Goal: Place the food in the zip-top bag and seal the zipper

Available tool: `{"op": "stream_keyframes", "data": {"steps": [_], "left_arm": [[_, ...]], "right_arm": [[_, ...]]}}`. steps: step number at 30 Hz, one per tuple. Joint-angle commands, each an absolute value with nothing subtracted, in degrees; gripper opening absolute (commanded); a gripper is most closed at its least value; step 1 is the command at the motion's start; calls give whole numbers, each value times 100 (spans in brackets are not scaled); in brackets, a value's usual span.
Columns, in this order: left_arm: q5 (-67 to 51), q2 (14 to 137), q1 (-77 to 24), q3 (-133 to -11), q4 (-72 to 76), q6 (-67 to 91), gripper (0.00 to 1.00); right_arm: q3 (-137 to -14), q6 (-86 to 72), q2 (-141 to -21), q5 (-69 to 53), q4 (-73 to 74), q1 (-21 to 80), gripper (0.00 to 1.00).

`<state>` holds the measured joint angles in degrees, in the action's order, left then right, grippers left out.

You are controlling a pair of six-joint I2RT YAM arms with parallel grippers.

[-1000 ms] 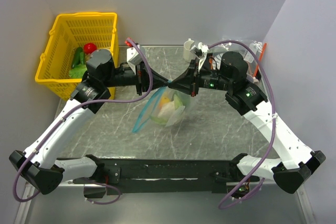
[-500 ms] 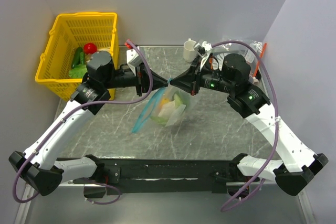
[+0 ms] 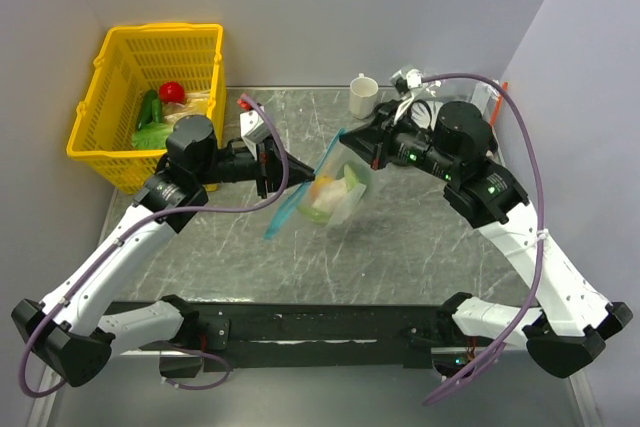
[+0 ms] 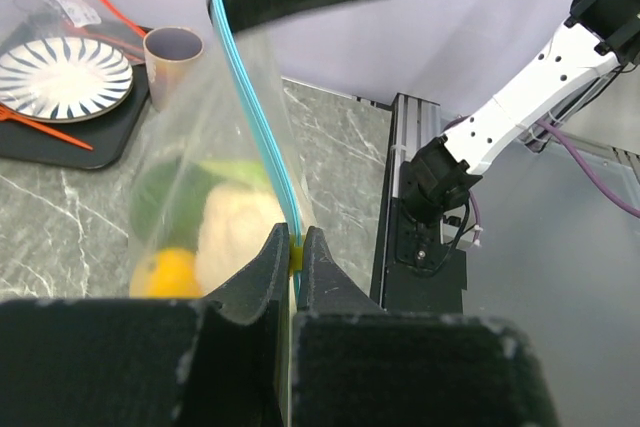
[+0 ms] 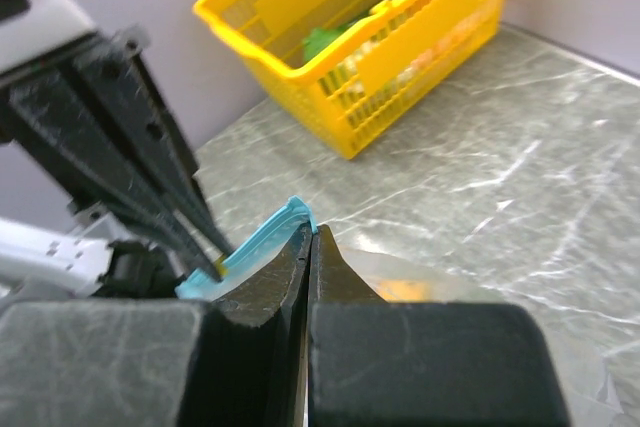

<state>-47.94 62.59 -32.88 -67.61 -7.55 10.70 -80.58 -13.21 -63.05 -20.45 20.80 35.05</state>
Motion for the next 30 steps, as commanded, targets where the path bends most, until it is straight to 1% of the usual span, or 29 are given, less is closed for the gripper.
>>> {"op": "stream_keyframes", "data": {"steps": [1,8,14,22,25,26,27,30], "left_arm": [[-5115,6161,-3349,-6636,-1027,1187,1],[-4975,6082,-3349,-6337,-1055,1160,1],[-4606,5933,-3349,-6021,-1011,1230,1],[-4255,5889,-3340,-5959,-1239,1257,1],[-3632,5871,-3340,-5976,-1405,1327,1],[-3404,5880,-3349,-6003,-1493,1379,1],[-2914,5906,-3331,-6099,-1581,1397,1],[-2182,6090,-3305,-6406,-2143,1529,1]], "right_arm": [[-8604,-1125,-6117,-995,1573,3261,0],[-8947,-976,-6240,-230,1959,2840,0],[-9053,-1256,-6293,-220,2145,2093,0],[-8974,-1713,-6302,-27,2241,1784,0],[-8746,-1863,-6232,-88,2162,1767,0],[-8528,-1950,-6153,-131,2058,1767,0],[-8395,-2012,-6100,-175,2004,1775,0],[-7780,-2320,-5889,-474,1750,1767,0]]}}
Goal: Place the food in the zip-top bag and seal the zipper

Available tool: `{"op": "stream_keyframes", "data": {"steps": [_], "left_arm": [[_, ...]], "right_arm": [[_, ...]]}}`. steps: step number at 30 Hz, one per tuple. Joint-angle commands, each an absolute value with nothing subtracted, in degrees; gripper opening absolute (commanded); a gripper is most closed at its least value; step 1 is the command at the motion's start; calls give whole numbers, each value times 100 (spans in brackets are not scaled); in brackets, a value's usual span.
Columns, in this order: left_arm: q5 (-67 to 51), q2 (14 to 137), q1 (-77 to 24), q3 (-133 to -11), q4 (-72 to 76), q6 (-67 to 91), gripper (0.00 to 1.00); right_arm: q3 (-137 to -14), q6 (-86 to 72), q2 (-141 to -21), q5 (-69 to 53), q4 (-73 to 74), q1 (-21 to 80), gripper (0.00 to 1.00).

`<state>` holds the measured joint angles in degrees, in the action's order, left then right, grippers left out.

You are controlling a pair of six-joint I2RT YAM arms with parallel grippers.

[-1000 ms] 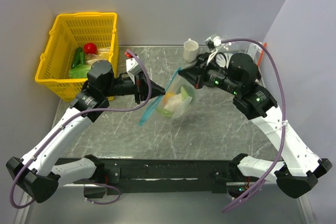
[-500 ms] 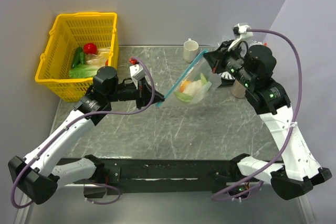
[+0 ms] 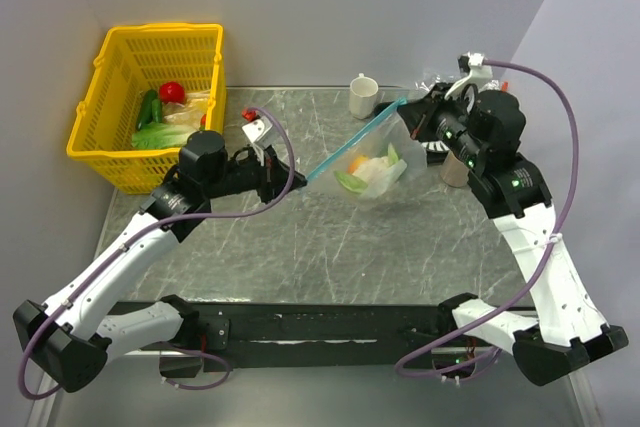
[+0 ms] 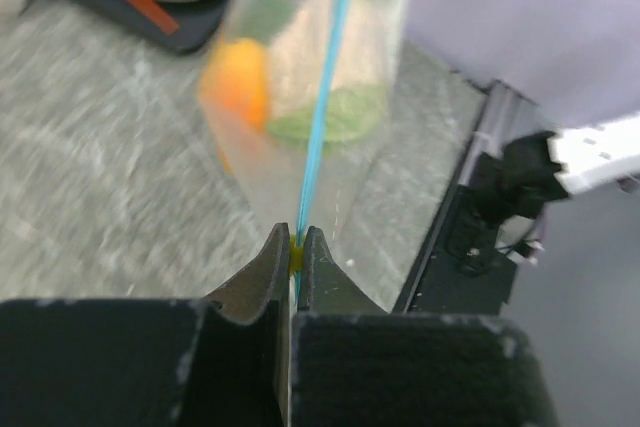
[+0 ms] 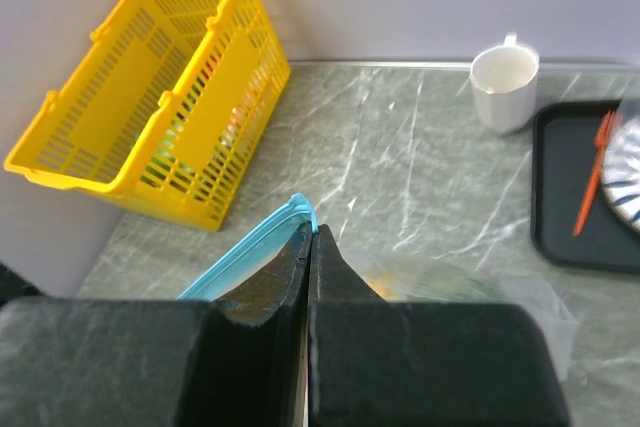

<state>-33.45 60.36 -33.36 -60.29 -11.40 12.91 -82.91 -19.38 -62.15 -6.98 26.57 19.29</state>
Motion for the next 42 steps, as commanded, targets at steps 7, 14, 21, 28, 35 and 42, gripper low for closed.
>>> {"op": "stream_keyframes", "data": {"steps": [7,14,21,28,35,42], "left_arm": [[-942,6012,-3217,-6144,-2347,1512,4],[-756,6389,-3111,-5951,-1855,1301,4],[-1028,6416,-3111,-5801,-1319,1362,8],[-924,6197,-3111,-5862,-1362,1564,56],[-476,5389,-3111,-5968,-1389,1775,99],[278,4282,-3111,-5406,-1397,2389,99]], "right_arm": [[-6242,-3066,-5783,-1353,1030,1775,0],[-5186,-3332,-5827,-1468,527,1767,23],[-4957,-3191,-5555,-1389,589,1767,26],[-5307,-3024,-5353,-1152,966,1775,76],[-6090,-3234,-5186,-221,2195,1784,91],[-5933,-3348,-4475,632,2549,1775,100]]}}
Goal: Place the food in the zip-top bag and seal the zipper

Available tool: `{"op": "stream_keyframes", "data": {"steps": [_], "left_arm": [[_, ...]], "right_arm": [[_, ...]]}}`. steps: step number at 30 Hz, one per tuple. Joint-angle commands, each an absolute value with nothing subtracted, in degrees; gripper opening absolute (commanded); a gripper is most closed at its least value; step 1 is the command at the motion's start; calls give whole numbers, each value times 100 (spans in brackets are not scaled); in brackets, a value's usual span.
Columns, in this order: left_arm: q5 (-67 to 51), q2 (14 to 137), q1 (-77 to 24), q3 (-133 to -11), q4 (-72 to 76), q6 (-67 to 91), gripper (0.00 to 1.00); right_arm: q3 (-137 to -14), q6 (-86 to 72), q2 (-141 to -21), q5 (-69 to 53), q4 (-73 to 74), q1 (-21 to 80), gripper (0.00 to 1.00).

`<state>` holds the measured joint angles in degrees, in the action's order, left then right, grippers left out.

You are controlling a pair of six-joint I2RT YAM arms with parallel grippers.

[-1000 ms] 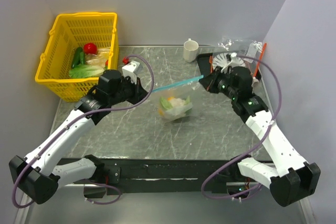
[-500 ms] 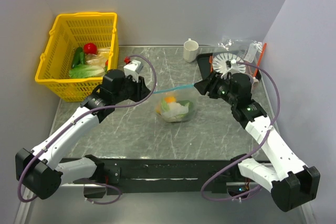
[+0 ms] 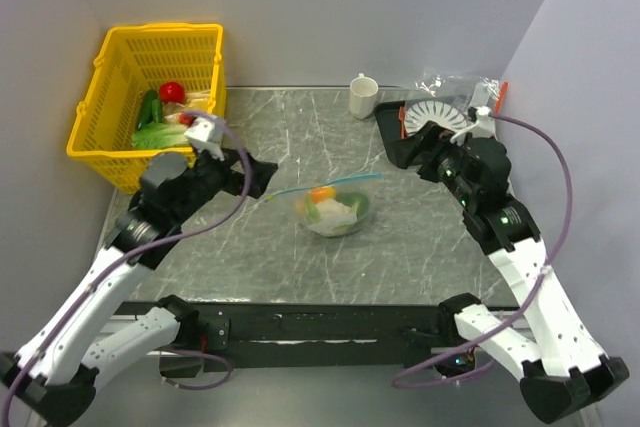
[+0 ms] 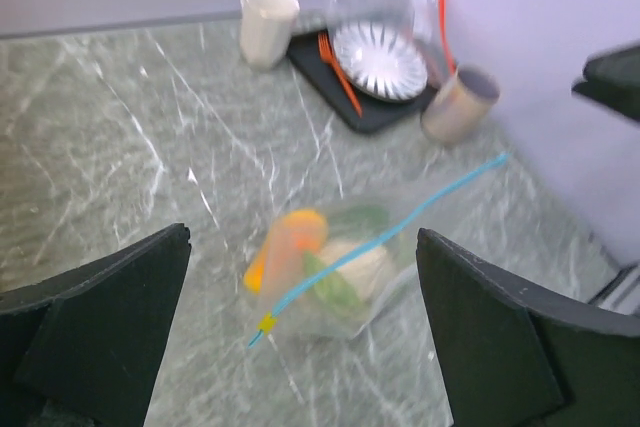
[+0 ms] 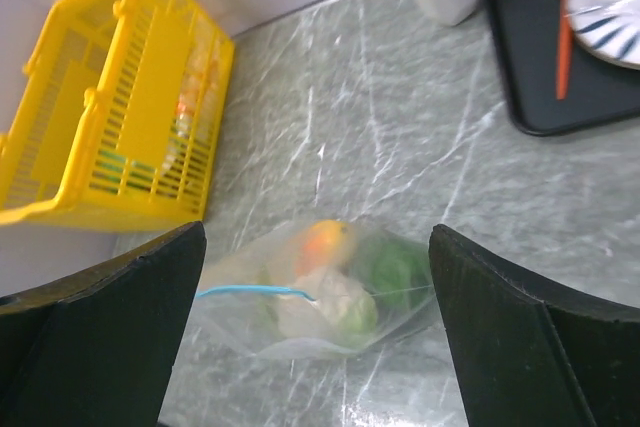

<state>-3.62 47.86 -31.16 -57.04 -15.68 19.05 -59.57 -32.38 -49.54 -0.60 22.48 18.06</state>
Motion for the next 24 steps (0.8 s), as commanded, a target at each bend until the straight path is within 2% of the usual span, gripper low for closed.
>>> {"op": "stream_keyframes", "data": {"steps": [1,12,24], "left_arm": [[386,4185,-3111,-5257,-1467,2556,99],[756,2769,-3111,-4290,-1441,2523,99],[721,2654,-3111,-4395,-1626,2479,99]], "right_arm": [[-5785,-3375,-4265,746,2497,1775,100],[-5142,-3393,-3472,940,2558,1775,100],[-5027,-3428,-3445,844,2575,1784,100]]}}
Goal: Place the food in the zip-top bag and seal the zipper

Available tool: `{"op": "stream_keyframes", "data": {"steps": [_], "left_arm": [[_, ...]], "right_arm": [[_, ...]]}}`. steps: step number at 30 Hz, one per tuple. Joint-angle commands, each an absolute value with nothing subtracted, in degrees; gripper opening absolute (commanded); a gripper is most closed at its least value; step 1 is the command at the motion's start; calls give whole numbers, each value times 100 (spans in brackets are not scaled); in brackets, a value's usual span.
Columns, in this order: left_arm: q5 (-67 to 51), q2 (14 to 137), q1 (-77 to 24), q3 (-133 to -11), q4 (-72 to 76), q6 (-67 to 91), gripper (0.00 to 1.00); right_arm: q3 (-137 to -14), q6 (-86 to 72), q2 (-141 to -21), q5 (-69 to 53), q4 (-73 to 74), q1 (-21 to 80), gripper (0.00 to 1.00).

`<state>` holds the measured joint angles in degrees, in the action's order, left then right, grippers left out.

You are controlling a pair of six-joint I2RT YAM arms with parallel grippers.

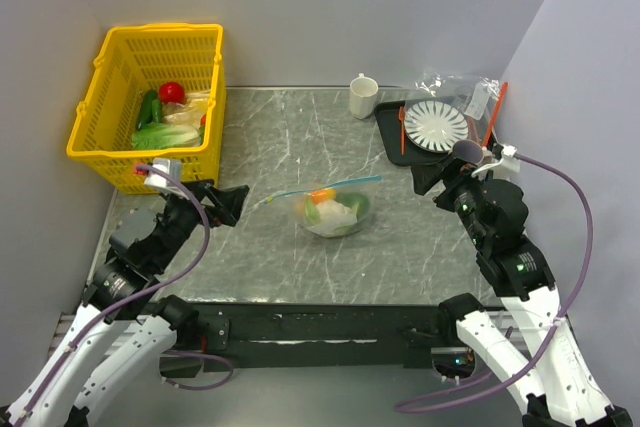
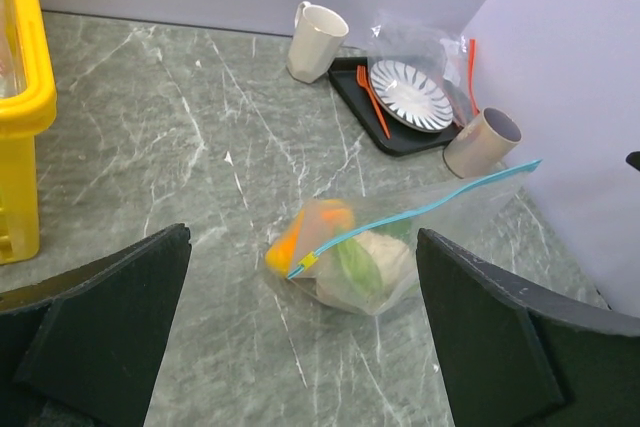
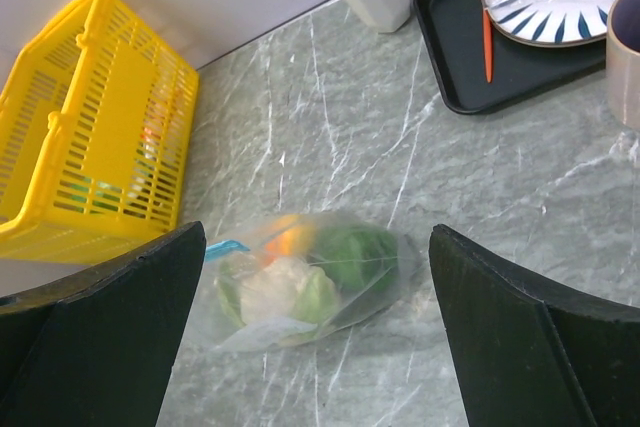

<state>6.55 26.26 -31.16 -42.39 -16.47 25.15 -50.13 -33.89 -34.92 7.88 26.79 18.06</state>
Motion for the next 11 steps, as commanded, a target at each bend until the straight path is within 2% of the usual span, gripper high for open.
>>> {"op": "stream_keyframes", "data": {"steps": [1,11], "left_arm": [[712,2654,-3111,-4395,-1617,2487,99],[756,2619,-3111,-4491,-1705,2408,99]], "right_arm": [[-5036,-3428,-3463,844,2584,1775,100],[-5001,-3393,-3445,782,2505,1775,100]]}}
